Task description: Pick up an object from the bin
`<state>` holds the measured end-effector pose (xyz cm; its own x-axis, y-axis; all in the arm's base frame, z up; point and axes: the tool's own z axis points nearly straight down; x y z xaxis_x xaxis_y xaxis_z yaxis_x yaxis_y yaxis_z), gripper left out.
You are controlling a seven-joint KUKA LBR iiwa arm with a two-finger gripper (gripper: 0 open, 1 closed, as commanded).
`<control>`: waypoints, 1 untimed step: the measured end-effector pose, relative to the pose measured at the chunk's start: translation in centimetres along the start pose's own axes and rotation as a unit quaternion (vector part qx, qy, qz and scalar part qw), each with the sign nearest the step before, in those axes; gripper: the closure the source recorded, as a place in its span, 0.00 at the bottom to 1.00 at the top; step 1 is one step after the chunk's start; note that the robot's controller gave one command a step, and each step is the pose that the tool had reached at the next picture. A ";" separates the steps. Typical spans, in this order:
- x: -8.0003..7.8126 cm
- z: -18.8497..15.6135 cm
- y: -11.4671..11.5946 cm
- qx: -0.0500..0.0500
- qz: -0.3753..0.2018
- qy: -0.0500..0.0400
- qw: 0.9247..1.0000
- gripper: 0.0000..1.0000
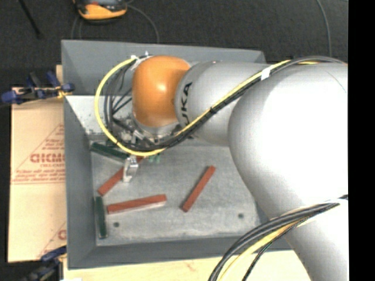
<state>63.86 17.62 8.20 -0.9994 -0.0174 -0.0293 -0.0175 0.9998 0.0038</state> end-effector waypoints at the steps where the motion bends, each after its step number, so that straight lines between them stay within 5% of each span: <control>1: 0.1 -0.2 0.1 0.000 0.000 0.006 1.000 1.00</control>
Offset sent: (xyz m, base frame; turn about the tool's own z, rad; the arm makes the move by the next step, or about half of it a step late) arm 0.0000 0.0000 0.0000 0.0000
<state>63.72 17.73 8.37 -0.9997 -0.0181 -0.0183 -0.0182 0.9998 0.0047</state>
